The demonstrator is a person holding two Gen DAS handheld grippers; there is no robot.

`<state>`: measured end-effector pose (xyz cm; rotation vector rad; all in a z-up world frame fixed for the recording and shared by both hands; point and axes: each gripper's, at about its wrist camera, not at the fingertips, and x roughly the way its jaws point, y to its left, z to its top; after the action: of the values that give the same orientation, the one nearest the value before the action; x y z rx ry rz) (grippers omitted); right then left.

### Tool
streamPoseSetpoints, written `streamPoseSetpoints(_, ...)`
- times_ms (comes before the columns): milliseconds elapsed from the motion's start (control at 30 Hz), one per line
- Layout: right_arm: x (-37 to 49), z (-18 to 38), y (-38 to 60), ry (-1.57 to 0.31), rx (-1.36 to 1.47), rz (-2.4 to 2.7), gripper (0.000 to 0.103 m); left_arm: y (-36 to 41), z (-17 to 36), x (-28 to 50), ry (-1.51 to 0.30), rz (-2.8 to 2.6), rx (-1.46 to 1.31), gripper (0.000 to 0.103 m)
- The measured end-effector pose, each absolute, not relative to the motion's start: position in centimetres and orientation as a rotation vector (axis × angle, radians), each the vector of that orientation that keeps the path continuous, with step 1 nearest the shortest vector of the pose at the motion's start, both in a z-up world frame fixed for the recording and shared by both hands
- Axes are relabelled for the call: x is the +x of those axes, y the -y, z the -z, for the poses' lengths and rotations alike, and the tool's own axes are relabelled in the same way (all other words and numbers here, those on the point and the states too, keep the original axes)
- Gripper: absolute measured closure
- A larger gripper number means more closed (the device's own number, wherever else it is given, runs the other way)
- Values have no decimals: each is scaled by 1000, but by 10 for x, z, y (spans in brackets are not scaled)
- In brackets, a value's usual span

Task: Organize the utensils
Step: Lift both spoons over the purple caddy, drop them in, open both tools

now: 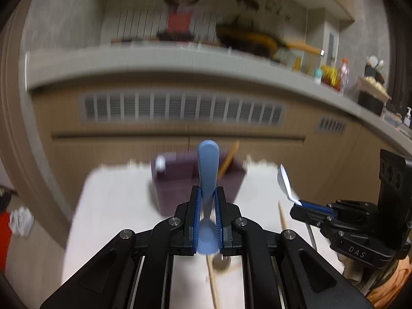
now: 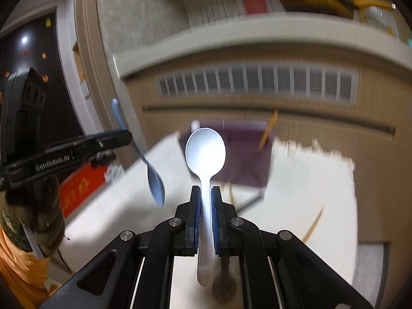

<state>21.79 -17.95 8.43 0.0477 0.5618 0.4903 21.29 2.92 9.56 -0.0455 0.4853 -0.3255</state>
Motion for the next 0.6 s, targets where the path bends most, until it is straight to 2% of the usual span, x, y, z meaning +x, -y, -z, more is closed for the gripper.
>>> streamPoseSetpoints(167,247,-159,182,-335,51,-476,94,-20,-158,230,-297,316,7,92)
streamPoseSetpoints(267,273,-184,184,-282,72,-469,94,-19,-182,247,-238,302,12,92)
streamPoseSetpoints(400,303,-190,186,-257,99,-471,94,-23,-196,274,-212,298,-4,92)
streamPoseSetpoints(600,349,-160,180,-312,146,-476,94,-29,-173,314,-252,284,-20,92)
